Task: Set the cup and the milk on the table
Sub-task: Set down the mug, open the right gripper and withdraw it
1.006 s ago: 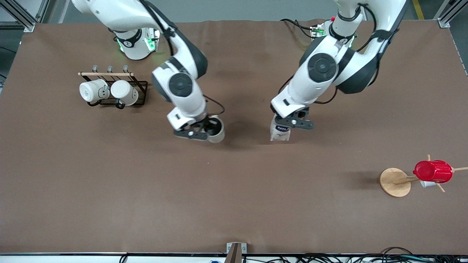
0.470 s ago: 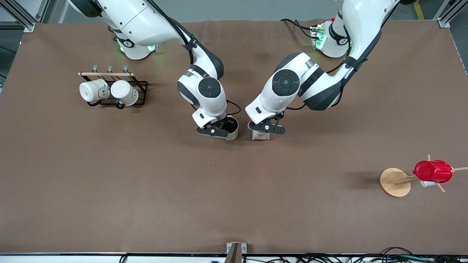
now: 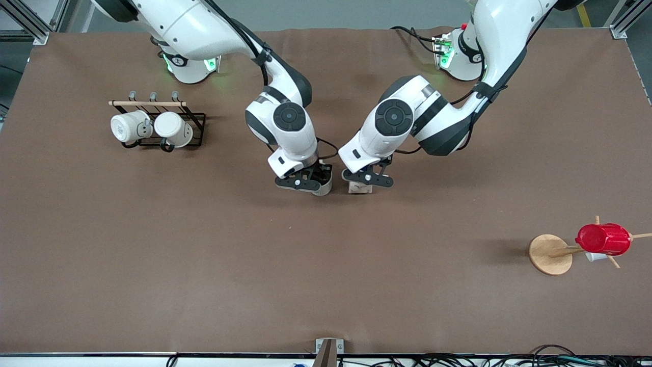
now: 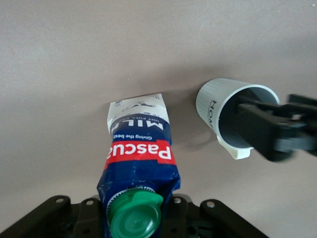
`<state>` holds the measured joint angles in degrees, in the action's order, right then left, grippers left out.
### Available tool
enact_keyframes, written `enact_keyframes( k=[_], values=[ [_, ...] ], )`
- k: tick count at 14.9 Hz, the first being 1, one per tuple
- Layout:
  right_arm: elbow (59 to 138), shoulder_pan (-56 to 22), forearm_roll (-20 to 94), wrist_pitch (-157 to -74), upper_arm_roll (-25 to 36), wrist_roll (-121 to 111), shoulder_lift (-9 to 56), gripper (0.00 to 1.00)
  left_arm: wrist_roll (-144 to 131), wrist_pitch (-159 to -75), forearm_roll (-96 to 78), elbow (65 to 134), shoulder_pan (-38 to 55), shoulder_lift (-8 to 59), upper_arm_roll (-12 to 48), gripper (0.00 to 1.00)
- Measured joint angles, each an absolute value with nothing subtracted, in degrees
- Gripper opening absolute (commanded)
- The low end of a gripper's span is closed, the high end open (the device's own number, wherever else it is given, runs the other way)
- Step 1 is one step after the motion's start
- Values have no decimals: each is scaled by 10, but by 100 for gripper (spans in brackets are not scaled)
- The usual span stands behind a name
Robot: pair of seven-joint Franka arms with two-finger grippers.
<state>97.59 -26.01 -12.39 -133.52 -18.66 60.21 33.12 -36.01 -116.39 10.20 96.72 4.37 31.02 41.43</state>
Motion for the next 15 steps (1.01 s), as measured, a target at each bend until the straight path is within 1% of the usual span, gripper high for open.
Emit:
enact_keyframes(
  k=[3, 6, 8, 10, 12, 14, 15],
  values=[
    [972, -232, -125, -1248, -190, 570, 271, 100, -360, -1164, 102, 945, 48, 326, 415, 23],
    [972, -176, -125, -1162, -190, 514, 192, 100, -358, -1164, 102, 937, 53, 339, 415, 23],
    [973, -126, -125, -1125, -189, 462, 140, 100, -358, -1164, 102, 934, 57, 345, 416, 24],
    [973, -83, -125, -1105, -176, 409, 97, 100, -358, -1164, 102, 932, 60, 347, 416, 24],
    [974, -68, -115, -1100, -125, 342, 62, 100, -358, -1164, 102, 932, 65, 347, 416, 24],
    [974, -62, -73, -1086, -57, 232, 34, 100, -358, -1164, 102, 932, 68, 348, 416, 27],
    [974, -50, -55, -1070, -33, 173, 22, 100, -358, -1164, 102, 932, 68, 349, 416, 28]
  ],
)
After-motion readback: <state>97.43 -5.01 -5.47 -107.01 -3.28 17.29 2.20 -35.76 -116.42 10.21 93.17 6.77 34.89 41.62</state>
